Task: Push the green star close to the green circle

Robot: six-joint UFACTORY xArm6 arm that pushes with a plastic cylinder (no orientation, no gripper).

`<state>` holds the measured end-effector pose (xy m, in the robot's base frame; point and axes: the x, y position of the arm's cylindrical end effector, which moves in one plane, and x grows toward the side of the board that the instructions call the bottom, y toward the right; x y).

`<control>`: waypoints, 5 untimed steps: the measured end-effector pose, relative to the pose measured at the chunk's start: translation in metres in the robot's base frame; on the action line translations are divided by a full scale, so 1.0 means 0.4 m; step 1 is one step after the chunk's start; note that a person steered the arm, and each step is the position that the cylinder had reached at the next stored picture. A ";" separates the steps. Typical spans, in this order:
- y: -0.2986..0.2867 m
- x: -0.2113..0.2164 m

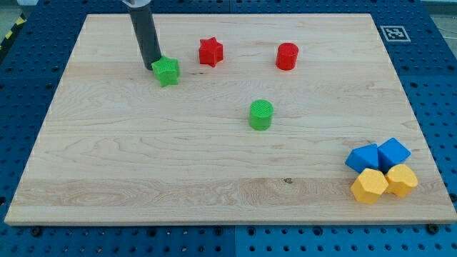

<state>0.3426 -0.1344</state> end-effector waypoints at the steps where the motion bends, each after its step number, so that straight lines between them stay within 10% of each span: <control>1: 0.094 0.000; 5: 0.156 0.057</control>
<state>0.3654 -0.0718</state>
